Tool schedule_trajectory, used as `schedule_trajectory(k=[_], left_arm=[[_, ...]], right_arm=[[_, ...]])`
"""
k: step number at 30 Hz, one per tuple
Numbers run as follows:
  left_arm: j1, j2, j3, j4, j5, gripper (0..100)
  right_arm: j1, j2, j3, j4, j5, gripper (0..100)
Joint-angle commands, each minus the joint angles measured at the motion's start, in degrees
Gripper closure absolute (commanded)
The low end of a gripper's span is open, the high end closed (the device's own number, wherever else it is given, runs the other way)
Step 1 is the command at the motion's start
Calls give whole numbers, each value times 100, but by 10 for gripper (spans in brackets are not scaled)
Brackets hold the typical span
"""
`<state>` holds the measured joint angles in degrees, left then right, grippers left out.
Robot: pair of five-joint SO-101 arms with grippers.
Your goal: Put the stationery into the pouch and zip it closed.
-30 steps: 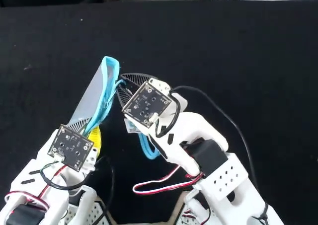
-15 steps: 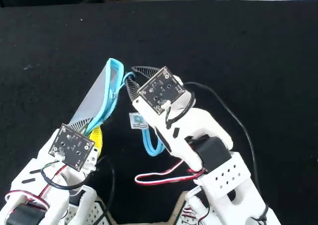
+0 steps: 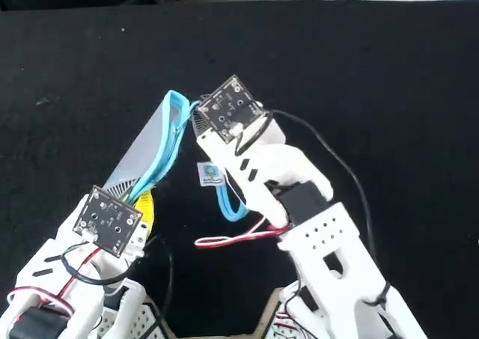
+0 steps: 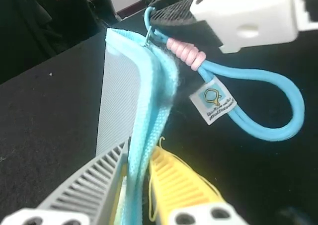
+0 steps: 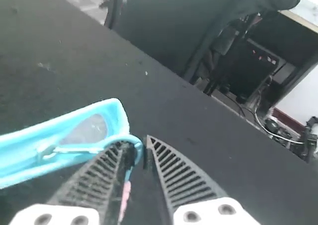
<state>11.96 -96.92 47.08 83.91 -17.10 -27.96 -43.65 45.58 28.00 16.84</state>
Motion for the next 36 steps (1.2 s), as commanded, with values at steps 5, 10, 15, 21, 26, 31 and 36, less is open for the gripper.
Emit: schedule_trajectory(k=[5, 10, 15, 21, 26, 31, 36], left_arm=[[92, -44, -409, 62, -26, 971], [92, -44, -409, 53, -26, 971], [92, -44, -409, 53, -26, 971], [92, -44, -409, 53, -26, 971], [92, -44, -409, 53, -26, 971], [92, -44, -409, 62, -26, 971], [92, -44, -400, 53, -26, 971]], right_arm=[[651, 611, -295, -624, -53, 988], [985, 1086, -295, -1116, -79, 988], [1125, 1323, -295, -1433, -79, 988], [1116, 1596, -444, -1512, -79, 988], [1125, 1974, -646, -1486, -79, 988], [1090, 2026, -620, -1451, -79, 988], [958, 1692, -646, -897, -79, 987]])
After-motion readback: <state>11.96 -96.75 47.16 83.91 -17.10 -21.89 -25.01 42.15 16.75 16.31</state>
